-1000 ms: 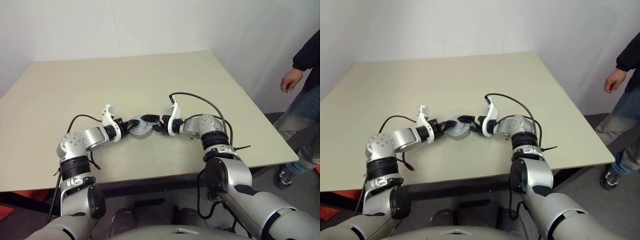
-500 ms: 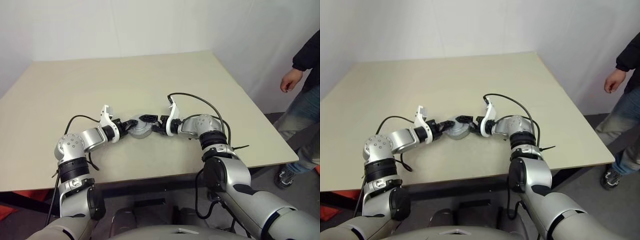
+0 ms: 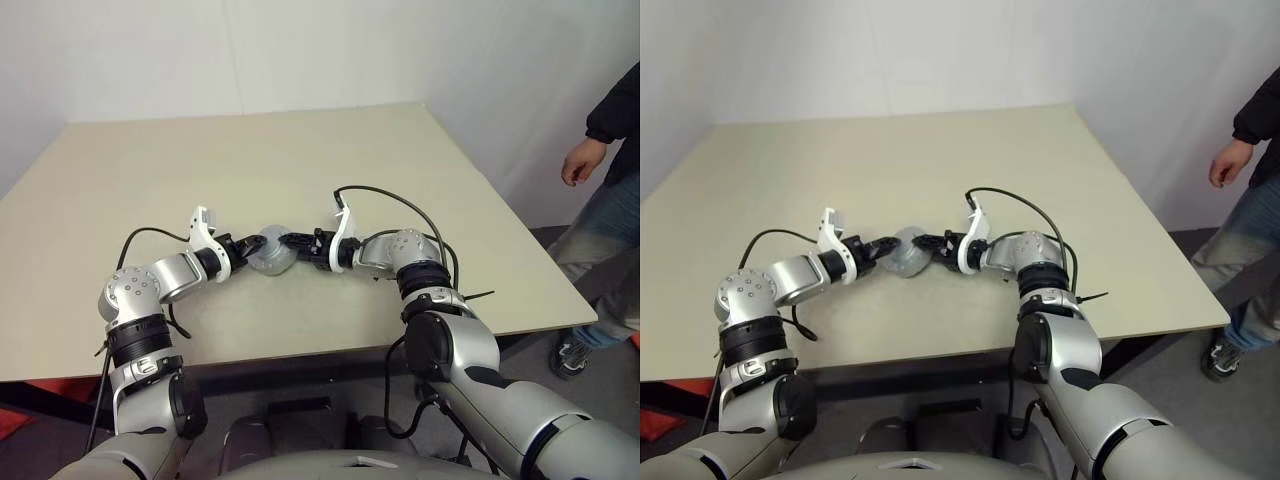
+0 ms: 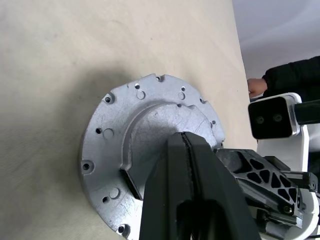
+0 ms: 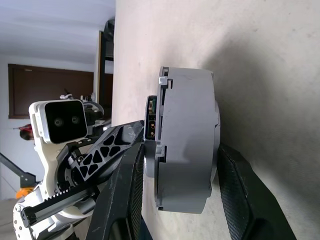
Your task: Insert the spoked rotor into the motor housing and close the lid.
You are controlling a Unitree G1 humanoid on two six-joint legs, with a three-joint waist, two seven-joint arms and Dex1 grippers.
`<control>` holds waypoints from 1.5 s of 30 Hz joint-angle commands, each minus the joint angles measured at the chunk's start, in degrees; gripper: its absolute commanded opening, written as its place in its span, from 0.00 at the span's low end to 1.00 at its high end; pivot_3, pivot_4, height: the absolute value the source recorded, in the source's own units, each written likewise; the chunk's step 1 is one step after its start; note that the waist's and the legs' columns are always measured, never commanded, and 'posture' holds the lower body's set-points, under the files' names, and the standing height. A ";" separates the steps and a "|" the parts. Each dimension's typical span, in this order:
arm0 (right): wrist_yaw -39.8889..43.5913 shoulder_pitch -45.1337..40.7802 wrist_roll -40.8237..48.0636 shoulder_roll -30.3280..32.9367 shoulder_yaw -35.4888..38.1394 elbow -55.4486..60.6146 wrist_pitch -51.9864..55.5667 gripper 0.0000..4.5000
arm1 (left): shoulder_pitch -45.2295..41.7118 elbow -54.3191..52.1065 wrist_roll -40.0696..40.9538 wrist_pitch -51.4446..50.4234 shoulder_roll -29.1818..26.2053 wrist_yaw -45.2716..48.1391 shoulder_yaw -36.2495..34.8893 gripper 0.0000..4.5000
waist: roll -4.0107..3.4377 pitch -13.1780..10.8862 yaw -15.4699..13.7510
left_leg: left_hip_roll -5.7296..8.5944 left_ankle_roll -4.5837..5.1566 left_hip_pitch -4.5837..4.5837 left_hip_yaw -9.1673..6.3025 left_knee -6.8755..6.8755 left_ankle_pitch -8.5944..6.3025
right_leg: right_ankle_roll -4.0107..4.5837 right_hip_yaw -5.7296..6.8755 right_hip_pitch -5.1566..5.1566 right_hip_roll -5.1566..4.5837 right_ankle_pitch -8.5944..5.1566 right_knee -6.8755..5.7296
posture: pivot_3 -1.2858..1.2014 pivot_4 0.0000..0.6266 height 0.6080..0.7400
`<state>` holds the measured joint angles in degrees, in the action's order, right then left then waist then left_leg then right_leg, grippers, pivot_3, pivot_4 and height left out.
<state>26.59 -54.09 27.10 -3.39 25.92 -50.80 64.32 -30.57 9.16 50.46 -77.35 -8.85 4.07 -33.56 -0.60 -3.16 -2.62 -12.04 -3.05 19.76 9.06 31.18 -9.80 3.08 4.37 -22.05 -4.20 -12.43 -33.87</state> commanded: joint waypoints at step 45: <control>-10.78 -10.10 10.61 -1.67 14.39 -14.15 -16.30 0.37 | 5.12 -4.47 1.60 6.80 1.16 1.84 1.37 0.00 | 0.00 -0.01 -0.41 | 0.00 -0.01 0.26 -0.12 0.17 0.01 | 0.07 0.09 -0.30 0.00 0.04 -0.14 | 0.52 0.00 1.00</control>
<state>15.61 -60.10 32.56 -3.84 37.43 -65.64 50.00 -26.02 5.89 51.06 -70.63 -8.10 5.76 -33.04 -0.60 -3.17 -3.03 -12.03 -3.07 20.05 8.94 31.36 -9.79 3.15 4.45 -22.38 -4.20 -12.39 -34.01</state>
